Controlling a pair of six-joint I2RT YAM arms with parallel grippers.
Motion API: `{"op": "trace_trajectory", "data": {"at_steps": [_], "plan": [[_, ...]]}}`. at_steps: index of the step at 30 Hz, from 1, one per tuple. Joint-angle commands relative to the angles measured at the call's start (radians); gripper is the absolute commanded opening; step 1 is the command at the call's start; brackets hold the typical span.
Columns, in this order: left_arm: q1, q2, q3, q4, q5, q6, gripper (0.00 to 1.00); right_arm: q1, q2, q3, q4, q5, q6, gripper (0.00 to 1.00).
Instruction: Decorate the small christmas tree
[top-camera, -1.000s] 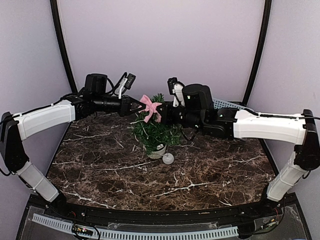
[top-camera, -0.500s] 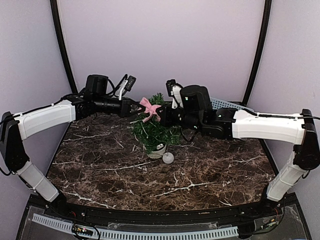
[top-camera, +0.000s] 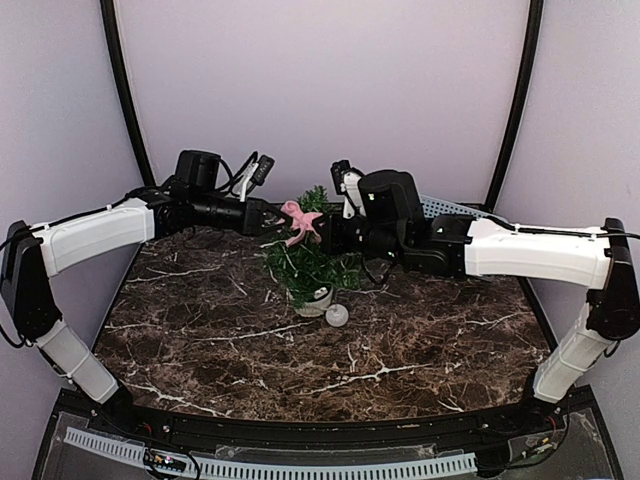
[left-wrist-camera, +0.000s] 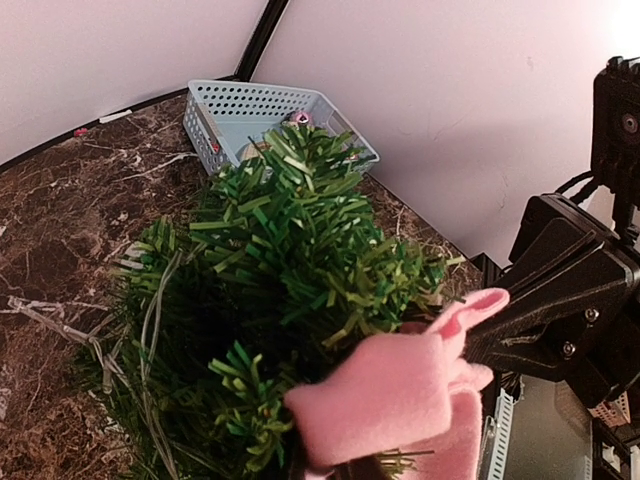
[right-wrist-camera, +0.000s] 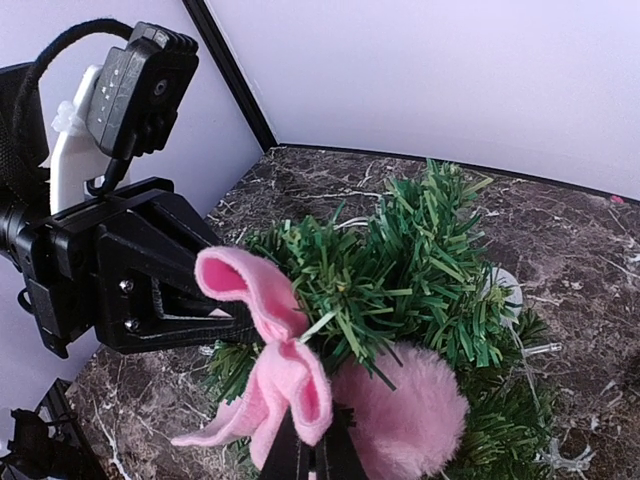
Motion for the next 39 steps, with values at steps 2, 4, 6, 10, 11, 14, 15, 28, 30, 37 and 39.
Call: {"op": "trace_trajectory", "data": {"at_steps": [2, 4, 6, 10, 11, 14, 15, 28, 30, 37, 39], "plan": [[0.012, 0.000, 0.032, -0.041, 0.021, -0.024, 0.15, 0.006, -0.006, 0.027, -0.013, 0.020, -0.002, 0.00], [0.012, -0.009, 0.034, -0.035, 0.026, -0.028, 0.22, 0.006, -0.019, 0.027, -0.009, 0.019, -0.004, 0.00], [0.012, -0.025, 0.034, -0.028, 0.020, -0.029, 0.32, 0.007, -0.031, 0.029, -0.006, 0.016, -0.006, 0.03], [0.012, -0.065, 0.022, -0.012, -0.008, -0.027, 0.56, 0.006, -0.060, 0.018, 0.007, 0.010, -0.013, 0.14], [0.012, -0.072, 0.016, -0.009, -0.016, -0.026, 0.64, 0.006, -0.070, 0.013, 0.012, 0.011, -0.019, 0.18], [0.012, -0.104, 0.001, -0.004, -0.026, -0.022, 0.74, 0.006, -0.096, 0.007, 0.017, 0.033, -0.042, 0.31], [0.012, -0.114, 0.000, -0.005, -0.028, -0.021, 0.75, 0.006, -0.103, 0.007, 0.016, 0.040, -0.048, 0.35], [0.012, -0.345, -0.237, 0.148, -0.280, -0.178, 0.86, -0.147, -0.242, -0.152, 0.067, -0.014, 0.054, 0.59], [0.013, -0.396, -0.329, 0.202, -0.351, -0.262, 0.86, -0.194, -0.264, -0.203, 0.075, -0.042, 0.087, 0.59], [0.012, -0.481, -0.624, 0.343, -0.451, -0.496, 0.86, -0.349, -0.255, -0.355, 0.162, -0.197, 0.189, 0.58], [0.012, -0.479, -0.662, 0.358, -0.441, -0.520, 0.86, -0.377, -0.239, -0.381, 0.164, -0.202, 0.187, 0.58]]}}
